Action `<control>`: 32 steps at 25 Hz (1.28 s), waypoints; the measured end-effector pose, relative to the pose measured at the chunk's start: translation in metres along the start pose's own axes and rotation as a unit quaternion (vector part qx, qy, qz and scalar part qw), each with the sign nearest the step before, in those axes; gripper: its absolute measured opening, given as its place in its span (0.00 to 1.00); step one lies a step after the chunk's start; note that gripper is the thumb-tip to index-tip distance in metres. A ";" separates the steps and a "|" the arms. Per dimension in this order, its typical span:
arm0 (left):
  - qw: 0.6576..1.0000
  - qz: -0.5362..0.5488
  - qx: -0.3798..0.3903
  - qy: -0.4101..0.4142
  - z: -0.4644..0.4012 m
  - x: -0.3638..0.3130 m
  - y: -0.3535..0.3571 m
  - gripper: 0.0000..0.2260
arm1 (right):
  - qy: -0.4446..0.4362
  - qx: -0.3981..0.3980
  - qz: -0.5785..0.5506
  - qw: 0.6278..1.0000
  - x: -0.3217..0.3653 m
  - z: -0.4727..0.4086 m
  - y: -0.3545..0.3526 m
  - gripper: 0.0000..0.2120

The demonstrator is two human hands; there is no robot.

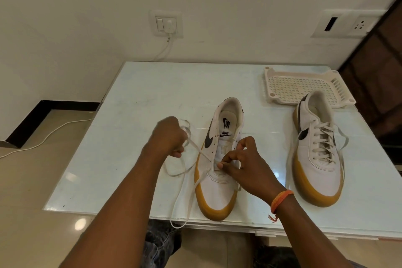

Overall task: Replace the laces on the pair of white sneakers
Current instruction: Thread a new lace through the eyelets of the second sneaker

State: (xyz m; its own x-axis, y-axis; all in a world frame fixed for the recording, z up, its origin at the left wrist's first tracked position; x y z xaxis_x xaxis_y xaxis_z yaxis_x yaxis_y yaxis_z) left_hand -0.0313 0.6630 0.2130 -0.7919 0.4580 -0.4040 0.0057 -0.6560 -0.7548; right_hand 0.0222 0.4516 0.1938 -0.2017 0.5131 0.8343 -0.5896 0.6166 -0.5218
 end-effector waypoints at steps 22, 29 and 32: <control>0.976 -0.149 0.157 0.009 0.024 -0.012 0.052 0.13 | -0.051 -0.005 -0.125 0.991 0.009 0.003 -0.032 0.13; 0.945 -0.250 0.095 0.190 0.028 -0.044 0.047 0.12 | -0.075 0.013 0.068 0.995 0.011 0.011 -0.008 0.09; 0.923 -0.287 0.063 0.247 0.029 -0.052 0.050 0.07 | -0.079 -0.001 0.054 0.995 0.012 0.011 -0.008 0.08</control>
State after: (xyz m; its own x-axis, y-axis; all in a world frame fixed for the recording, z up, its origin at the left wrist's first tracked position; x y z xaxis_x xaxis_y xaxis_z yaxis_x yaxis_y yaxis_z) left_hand -0.0073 0.5890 0.2110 -0.2671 0.9491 -0.1667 -0.4230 -0.2709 -0.8647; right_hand 0.0153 0.4463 0.2099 -0.3841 0.4767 0.7907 -0.5562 0.5641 -0.6103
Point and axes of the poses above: each hand's wrist, its own z-axis away from the middle knuckle, its own y-axis out of the palm, x = y × z, the point moved 9 cm from there along -z, towards the middle knuckle, and after that the axes turned 14 degrees about -z, right-handed, at the moved point
